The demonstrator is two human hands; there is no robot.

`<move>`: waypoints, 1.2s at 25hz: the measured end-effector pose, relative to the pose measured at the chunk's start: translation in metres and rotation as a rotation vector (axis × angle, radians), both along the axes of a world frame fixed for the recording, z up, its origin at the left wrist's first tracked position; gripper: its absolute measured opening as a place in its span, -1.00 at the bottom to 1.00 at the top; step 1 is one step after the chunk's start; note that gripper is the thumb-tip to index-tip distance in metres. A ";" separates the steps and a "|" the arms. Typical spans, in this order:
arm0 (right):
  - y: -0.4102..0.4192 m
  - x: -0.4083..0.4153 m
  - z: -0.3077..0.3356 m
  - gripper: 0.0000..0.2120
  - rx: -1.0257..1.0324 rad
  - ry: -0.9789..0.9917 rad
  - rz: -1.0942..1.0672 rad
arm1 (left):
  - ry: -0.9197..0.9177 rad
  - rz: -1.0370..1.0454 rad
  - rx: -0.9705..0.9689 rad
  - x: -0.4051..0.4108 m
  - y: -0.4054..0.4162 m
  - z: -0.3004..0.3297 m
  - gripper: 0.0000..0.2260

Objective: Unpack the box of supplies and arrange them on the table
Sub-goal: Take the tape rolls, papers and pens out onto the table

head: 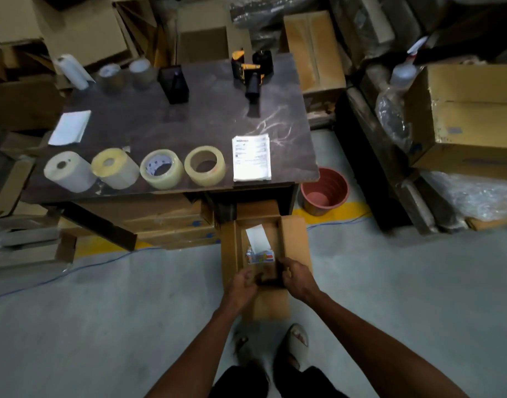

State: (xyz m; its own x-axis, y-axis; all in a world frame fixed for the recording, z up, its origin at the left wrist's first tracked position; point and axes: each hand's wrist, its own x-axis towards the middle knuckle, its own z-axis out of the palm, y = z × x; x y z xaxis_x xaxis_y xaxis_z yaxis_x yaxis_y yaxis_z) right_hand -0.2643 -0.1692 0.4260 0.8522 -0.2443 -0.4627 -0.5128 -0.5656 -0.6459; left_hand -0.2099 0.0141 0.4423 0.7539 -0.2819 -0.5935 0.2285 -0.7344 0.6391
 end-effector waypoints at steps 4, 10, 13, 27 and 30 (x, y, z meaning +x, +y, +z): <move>0.007 0.017 -0.056 -0.68 0.021 0.032 -0.007 | 0.009 -0.027 0.001 0.015 -0.001 -0.055 -0.64; 0.009 0.039 -0.160 -0.72 0.011 0.142 -0.043 | 0.061 -0.073 0.042 0.029 -0.002 -0.154 -0.60; 0.001 0.048 -0.245 -0.61 0.017 0.202 -0.038 | 0.078 -0.106 0.053 0.038 -0.005 -0.201 -0.54; -0.002 0.137 -0.479 -0.51 -0.046 0.098 0.009 | 0.021 0.113 0.104 0.117 -0.040 -0.522 -0.43; -0.001 0.156 -0.530 -0.40 -0.079 0.172 -0.015 | -0.011 0.128 0.187 0.137 -0.046 -0.581 -0.22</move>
